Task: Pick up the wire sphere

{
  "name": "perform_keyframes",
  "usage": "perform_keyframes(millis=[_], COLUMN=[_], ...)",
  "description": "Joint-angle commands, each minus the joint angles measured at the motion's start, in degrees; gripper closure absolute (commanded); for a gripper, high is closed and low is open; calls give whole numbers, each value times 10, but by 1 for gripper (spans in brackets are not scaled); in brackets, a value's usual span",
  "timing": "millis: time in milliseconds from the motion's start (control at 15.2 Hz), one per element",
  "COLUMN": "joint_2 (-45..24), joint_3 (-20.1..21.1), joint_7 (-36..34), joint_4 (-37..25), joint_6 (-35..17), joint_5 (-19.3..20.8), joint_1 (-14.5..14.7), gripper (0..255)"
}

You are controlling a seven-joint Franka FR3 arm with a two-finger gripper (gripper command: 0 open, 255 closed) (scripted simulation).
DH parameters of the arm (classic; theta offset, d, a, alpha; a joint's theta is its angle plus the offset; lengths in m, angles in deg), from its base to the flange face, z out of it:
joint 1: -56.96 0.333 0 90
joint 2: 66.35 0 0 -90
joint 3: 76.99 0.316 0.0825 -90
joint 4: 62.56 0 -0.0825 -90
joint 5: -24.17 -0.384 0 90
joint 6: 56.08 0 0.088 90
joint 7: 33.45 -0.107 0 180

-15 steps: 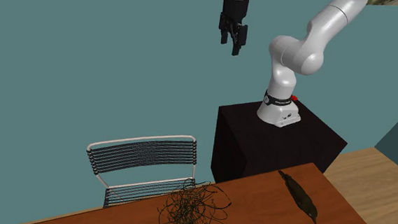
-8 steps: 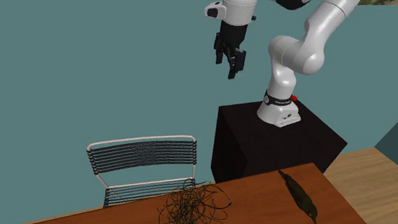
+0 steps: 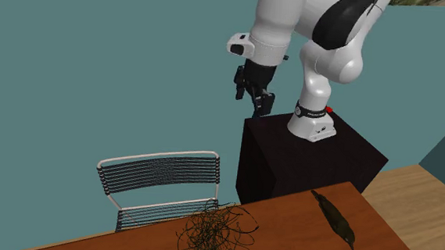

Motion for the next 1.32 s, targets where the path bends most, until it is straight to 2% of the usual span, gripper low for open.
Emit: perform_keyframes(millis=[0,264,594,858,1056,1122,1254], joint_2=[-39,-122,-241,-343,-417,-440,-449], joint_3=[26,73,116,121,110,104,100], joint_7=[-29,-95,-199,-284,-335,-348,-355], joint_4=[-7,-38,-96,-158,-211,-230,-232], joint_6=[-34,-84,-118,-120,-111,-107,-111], joint_5=[15,69,181,285,353,373,380], joint_1=[0,-7,-7,21,57,71,75], gripper=[0,0,0,0,0,0,0])
